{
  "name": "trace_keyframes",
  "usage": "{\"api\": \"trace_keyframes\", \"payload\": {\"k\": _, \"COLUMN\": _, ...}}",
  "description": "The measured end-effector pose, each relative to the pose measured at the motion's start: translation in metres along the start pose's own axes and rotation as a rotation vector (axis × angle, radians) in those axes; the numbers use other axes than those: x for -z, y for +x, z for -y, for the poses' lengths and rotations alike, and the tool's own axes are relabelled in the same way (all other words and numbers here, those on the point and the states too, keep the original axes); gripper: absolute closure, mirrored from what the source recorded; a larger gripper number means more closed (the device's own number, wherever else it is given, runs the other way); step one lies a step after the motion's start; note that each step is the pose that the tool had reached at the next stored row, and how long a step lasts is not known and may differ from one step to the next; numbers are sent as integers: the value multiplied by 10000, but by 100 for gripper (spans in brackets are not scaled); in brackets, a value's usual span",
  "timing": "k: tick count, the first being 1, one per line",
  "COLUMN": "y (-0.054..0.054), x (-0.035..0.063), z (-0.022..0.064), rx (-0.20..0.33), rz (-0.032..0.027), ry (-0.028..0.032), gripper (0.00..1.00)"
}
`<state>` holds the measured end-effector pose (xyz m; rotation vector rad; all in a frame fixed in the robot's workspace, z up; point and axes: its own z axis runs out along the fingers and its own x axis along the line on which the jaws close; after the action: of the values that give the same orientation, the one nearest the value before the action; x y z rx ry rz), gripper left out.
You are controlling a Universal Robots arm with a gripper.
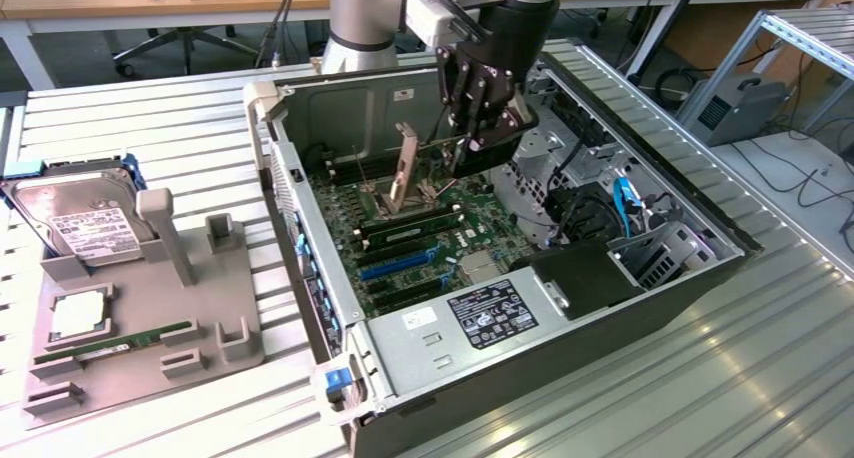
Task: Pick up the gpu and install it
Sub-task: 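Insert the gpu into the slot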
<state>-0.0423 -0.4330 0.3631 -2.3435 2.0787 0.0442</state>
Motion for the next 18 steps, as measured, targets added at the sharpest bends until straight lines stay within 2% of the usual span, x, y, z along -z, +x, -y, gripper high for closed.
{"api": "trace_keyframes", "payload": {"k": 13, "y": 0, "x": -4, "z": 3, "rx": 504, "rz": -6, "ry": -14, "gripper": 73}}
{"api": "trace_keyframes", "payload": {"k": 15, "y": 0, "x": -9, "z": 3, "rx": 358, "rz": -4, "ry": -10, "gripper": 73}}
{"api": "trace_keyframes", "payload": {"k": 18, "y": 1, "x": -22, "z": 3, "rx": -219, "rz": 4, "ry": 6, "gripper": 73}}
